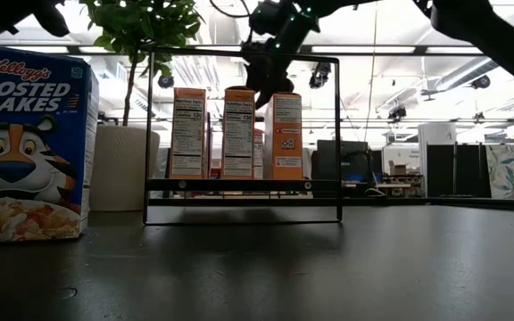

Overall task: Stack cereal on shelf
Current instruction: Put the right red cereal box on the shelf aligned with the other red cereal box

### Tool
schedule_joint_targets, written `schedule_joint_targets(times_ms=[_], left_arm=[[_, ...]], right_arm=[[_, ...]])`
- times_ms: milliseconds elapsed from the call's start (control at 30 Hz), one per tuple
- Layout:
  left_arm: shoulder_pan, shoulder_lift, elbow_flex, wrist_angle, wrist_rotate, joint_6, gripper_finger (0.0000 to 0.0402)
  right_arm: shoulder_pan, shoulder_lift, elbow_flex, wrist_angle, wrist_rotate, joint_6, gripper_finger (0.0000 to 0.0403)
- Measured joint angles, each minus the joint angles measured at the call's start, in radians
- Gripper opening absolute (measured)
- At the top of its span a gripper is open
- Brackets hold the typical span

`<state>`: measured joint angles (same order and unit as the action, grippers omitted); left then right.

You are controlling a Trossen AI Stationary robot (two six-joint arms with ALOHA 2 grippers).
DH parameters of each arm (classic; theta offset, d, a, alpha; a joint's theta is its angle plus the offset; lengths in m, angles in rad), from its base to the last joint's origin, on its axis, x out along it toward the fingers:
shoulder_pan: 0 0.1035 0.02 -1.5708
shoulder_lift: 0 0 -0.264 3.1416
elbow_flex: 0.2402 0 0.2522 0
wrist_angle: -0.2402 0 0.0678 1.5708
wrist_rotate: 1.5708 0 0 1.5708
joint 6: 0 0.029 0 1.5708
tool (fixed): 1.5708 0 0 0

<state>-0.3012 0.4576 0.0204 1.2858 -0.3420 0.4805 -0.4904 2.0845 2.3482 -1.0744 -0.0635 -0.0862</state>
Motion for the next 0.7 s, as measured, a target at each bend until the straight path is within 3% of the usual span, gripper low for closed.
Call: schedule_joint_targets(times_ms=[200,433,533,700], left_arm=[[0.0,0.0,0.0,0.0,0.0,-0.003,0.0],[0.0,0.0,0.0,-0.005,0.0,-0.003,0.0],[0.0,0.0,0.0,-0.004,0.0,-0.003,0.0],[0.0,-0.001,0.0,-0.004,0.0,-0.003,0.0]], right_arm=[[0.001,-0.031,0.0,-0.065,-0.008,-0.098,0.0214],[-0.047,-0.033,-0.097,-0.151,-0.089,-0.184,0.0116],[-0.072,-0.035,-0.186,-0.095,-0.094,-0.203,0.0071],[-0.101,-0.037,-0.353,0.157,-0.094,-0.23,0.0018]])
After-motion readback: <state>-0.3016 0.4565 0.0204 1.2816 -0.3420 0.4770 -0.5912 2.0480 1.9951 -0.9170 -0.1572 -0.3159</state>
